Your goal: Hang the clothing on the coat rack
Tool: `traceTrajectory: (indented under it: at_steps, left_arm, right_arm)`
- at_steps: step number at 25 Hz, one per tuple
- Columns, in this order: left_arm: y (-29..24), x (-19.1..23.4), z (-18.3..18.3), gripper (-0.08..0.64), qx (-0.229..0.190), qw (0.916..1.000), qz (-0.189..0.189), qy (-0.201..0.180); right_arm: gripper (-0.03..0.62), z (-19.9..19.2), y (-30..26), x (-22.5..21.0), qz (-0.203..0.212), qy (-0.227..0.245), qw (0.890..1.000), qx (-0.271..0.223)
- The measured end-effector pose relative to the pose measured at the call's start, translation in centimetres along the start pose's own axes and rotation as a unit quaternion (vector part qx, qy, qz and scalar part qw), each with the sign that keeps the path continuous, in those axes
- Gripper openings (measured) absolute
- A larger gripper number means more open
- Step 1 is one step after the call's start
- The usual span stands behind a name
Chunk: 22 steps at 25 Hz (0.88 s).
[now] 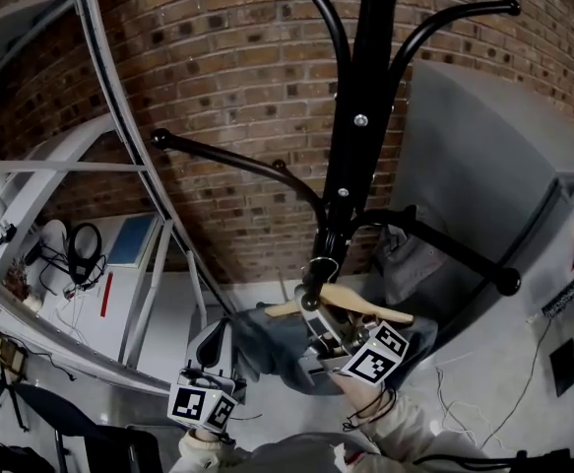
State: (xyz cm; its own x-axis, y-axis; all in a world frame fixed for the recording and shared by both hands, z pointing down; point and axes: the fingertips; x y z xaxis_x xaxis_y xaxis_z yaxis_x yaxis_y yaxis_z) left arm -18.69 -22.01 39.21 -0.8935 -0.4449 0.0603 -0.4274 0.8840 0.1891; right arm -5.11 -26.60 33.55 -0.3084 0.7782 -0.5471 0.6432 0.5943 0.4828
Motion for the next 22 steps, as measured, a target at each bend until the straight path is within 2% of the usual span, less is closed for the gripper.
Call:
traceTrajectory:
  at_steps: [22]
  left_arm:
    - [0.9, -0.3, -1.5, 0.008, 0.017, 0.9997, -0.002, 0.016]
  right_arm:
    - [0.149, -1.5, 1.7, -0.5, -0.022, -0.021, 0.999, 0.015]
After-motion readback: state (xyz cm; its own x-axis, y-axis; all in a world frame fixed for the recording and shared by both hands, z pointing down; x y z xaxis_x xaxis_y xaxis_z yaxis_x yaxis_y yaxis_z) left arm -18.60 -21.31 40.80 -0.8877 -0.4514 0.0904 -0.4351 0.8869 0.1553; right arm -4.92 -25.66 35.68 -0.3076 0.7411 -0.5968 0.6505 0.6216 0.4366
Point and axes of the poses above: the fingertips, and each gripper's own axes: y backward along the fingers, x to its left, z out of its top, and after that the axes turned 8 degrees about -z, right-handed
